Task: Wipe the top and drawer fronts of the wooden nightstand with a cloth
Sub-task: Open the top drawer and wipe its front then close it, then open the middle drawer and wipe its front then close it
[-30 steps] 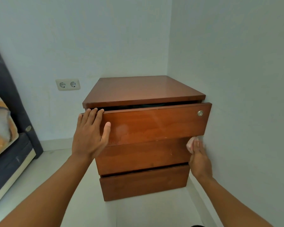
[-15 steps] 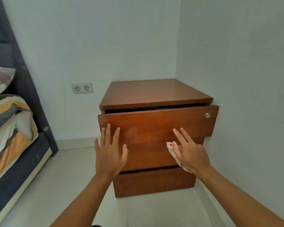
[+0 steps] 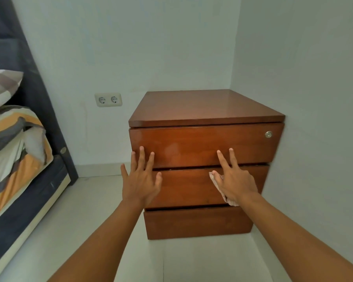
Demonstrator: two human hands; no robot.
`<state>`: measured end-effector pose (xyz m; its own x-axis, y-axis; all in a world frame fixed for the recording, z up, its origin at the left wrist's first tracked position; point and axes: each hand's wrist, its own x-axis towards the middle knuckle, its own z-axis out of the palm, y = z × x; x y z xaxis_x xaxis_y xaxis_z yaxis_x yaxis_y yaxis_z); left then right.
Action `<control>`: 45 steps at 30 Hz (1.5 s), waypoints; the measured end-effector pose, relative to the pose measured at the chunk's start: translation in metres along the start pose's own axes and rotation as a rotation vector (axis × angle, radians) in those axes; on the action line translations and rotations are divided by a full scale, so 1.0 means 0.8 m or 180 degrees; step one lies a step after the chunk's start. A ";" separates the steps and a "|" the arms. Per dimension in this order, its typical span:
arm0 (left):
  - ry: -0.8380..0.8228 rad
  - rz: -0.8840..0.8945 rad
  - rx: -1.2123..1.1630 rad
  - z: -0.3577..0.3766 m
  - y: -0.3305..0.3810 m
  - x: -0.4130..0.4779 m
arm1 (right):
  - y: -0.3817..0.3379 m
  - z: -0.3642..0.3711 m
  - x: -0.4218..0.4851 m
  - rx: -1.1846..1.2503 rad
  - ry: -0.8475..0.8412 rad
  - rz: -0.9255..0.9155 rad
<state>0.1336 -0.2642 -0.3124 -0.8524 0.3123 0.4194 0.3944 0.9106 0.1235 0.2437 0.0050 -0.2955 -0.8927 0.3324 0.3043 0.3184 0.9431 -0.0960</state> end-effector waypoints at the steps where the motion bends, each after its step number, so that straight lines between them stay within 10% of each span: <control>1: -0.0052 -0.0028 -0.0001 0.001 0.001 0.004 | 0.002 0.002 0.005 0.0027 -0.0034 0.0040; 45: -0.0845 0.0051 -0.0044 0.002 -0.030 0.000 | -0.044 -0.008 0.009 0.0377 -0.0949 -0.0375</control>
<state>0.1232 -0.2858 -0.3167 -0.9055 0.3883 0.1711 0.4116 0.9018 0.1318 0.2279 -0.0258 -0.2841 -0.9807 0.1931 0.0311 0.1838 0.9642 -0.1913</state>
